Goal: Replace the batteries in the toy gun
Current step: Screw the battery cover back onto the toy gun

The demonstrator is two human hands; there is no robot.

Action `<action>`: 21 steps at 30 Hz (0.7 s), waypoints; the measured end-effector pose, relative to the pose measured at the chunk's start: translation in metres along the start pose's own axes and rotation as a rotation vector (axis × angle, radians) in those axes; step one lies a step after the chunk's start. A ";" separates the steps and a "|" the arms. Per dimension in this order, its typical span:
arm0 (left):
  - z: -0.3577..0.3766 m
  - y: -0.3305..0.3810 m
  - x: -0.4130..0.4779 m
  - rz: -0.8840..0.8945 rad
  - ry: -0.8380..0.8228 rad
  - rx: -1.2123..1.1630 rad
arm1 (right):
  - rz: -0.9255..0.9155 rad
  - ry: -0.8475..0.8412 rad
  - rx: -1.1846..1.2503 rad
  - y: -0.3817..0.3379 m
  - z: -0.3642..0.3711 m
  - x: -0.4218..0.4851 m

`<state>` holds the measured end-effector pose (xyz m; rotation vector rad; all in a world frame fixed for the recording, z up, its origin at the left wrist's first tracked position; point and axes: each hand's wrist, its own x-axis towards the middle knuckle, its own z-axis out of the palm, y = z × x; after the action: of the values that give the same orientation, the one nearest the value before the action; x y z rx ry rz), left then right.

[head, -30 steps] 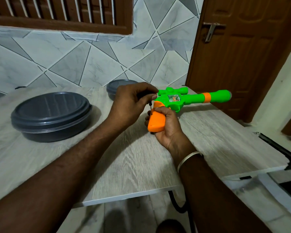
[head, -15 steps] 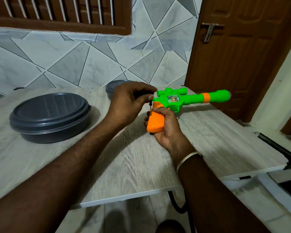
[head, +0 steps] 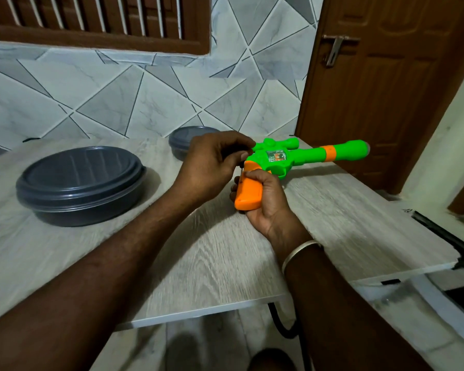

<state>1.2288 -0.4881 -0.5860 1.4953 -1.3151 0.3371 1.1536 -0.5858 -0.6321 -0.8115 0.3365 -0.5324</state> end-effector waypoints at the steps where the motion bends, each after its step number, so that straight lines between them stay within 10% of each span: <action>1: 0.000 0.000 -0.001 -0.018 0.000 -0.002 | -0.001 0.000 0.003 0.000 0.000 0.000; 21: -0.010 0.003 -0.002 -0.054 -0.005 -0.067 | -0.005 -0.018 0.006 0.001 -0.001 0.001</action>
<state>1.2294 -0.4788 -0.5819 1.4736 -1.2761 0.2524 1.1548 -0.5865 -0.6331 -0.8106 0.3161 -0.5301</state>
